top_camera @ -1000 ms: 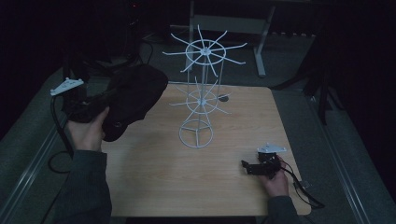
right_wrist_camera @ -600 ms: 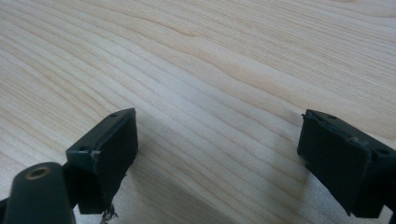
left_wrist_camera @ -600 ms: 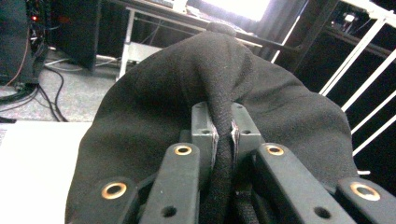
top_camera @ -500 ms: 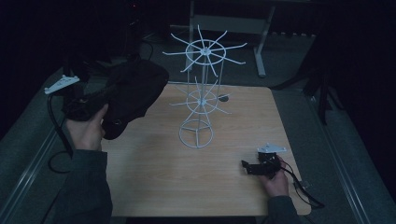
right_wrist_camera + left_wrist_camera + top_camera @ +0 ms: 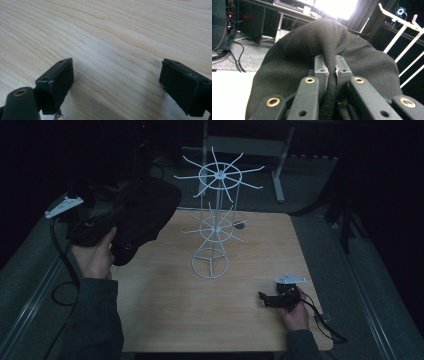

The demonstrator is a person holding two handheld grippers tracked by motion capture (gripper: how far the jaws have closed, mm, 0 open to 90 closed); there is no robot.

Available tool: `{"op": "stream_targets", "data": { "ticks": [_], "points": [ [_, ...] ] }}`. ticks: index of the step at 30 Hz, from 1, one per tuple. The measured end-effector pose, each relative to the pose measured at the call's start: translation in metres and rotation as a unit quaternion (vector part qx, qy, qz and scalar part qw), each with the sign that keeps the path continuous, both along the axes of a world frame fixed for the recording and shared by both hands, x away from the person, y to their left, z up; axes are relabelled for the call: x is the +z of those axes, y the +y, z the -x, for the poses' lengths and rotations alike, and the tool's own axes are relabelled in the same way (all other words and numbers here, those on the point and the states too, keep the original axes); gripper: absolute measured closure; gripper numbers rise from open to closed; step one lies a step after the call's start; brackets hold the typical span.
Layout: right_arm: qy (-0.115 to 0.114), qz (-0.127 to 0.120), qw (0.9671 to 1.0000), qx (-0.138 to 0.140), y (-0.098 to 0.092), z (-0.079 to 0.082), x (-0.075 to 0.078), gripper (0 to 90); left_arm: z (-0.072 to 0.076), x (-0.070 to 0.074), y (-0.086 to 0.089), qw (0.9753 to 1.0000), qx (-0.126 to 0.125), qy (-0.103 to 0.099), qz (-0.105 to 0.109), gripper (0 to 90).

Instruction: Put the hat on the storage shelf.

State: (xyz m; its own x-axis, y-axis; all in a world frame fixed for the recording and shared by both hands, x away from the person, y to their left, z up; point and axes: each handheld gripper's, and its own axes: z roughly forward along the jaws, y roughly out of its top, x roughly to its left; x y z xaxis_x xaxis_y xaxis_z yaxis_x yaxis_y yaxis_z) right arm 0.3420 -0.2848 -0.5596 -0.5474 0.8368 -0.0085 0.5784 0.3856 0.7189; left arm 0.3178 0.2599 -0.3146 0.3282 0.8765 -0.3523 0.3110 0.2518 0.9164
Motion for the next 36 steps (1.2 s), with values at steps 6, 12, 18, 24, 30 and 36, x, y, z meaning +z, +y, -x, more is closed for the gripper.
{"op": "stream_targets", "data": {
  "ticks": [6,12,18,24,30,36],
  "points": [
    [0.000,0.000,1.0000,0.000,0.000,0.000,0.000,11.9,-0.001,0.003,-0.002,0.9999,0.004,-0.007,0.011,84.3],
    [0.000,0.000,1.0000,0.000,0.000,0.000,0.000,11.9,-0.001,0.008,-0.003,0.9997,0.005,-0.016,0.019,84.3],
    [0.000,0.000,1.0000,0.000,0.000,0.000,0.000,11.9,0.001,0.013,-0.003,0.9993,0.006,-0.027,0.027,84.3],
    [0.000,0.000,1.0000,0.000,0.000,0.000,0.000,11.9,0.003,0.019,0.000,0.9984,0.011,-0.037,0.042,84.2],
    [0.000,0.000,1.0000,0.000,0.000,0.000,0.000,11.9,0.006,0.027,0.002,0.9977,0.014,-0.048,0.046,84.1],
    [0.000,0.000,1.0000,0.000,0.000,0.000,0.000,11.9,0.009,0.033,0.004,0.9966,0.019,-0.059,0.054,84.1]
  ]
}}
